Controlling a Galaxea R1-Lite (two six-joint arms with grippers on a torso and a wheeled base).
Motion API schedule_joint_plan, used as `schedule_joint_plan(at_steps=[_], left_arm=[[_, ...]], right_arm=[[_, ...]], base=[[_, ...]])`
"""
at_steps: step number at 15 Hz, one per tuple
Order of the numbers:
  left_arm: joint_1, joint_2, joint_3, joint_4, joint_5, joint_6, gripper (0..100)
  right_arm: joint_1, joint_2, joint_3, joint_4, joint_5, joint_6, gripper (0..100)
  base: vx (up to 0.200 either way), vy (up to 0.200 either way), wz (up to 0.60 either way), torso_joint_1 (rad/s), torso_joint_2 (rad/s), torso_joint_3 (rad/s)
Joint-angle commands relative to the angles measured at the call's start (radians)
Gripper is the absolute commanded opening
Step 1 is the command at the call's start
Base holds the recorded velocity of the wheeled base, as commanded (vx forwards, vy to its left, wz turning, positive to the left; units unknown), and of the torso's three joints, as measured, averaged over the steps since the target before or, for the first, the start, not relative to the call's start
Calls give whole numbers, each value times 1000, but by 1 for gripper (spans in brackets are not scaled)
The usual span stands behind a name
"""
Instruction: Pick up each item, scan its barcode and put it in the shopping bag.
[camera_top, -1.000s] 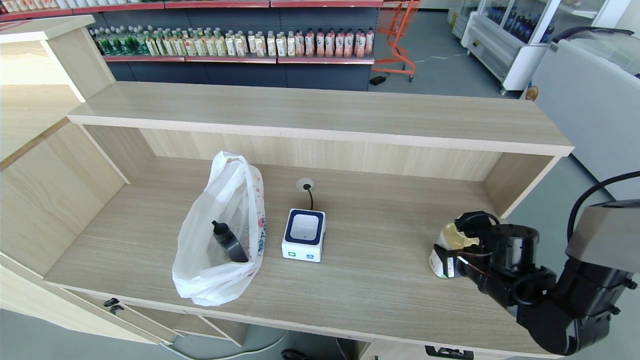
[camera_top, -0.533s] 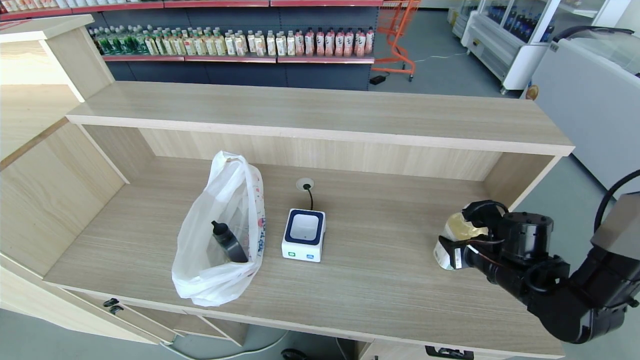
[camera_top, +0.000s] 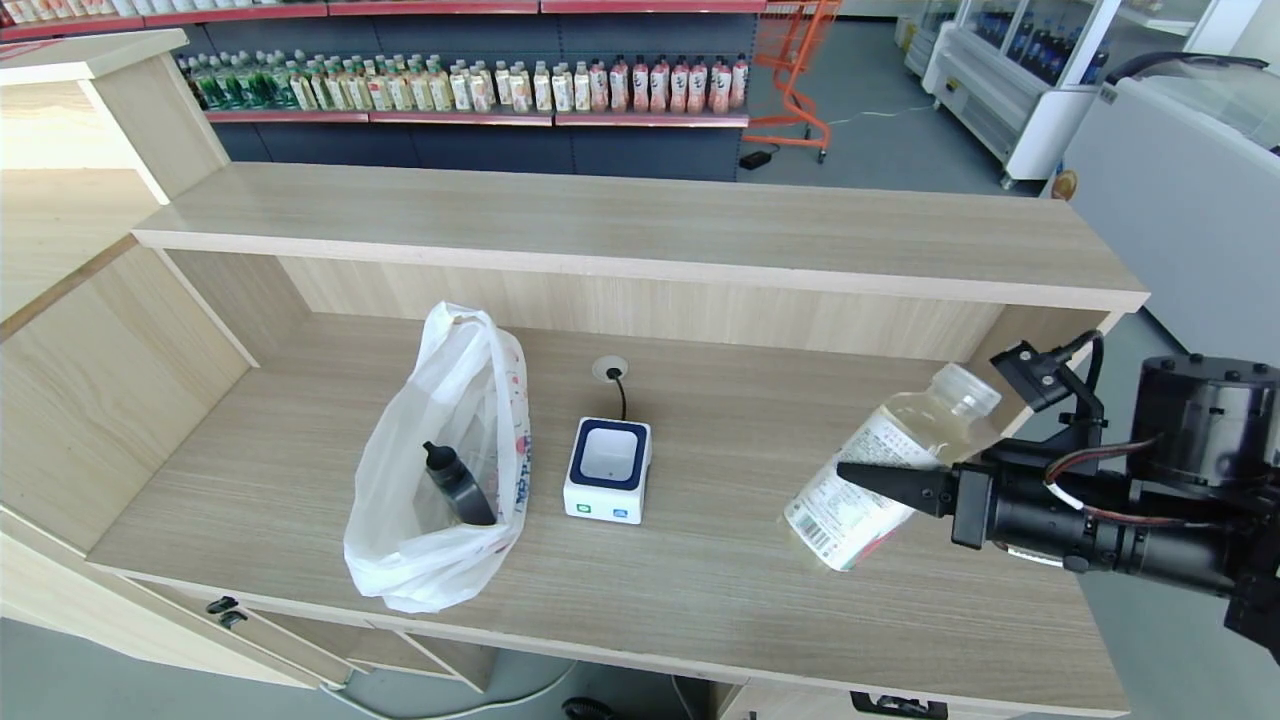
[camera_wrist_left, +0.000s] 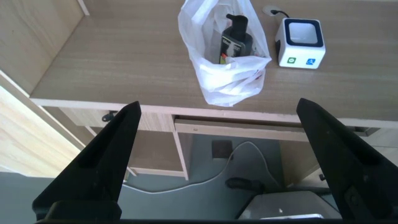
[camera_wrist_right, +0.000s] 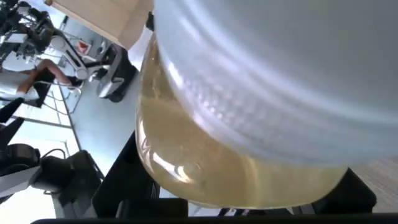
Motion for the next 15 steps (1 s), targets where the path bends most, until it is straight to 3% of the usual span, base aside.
schedule_joint_plan(at_steps=[1,7,15], left_arm=[[0,0,0,0,0,0,100],[0,0,2,0,0,0,100],[0,0,2,0,0,0,100]], right_arm=[[94,-129,-20,6,38,66,0],[300,-157,-32,67,29,87,0],[346,-148,-51,71,20,84,0]], base=[[0,0,0,0,0,0],[0,0,0,0,0,0],[0,0,0,0,0,0]])
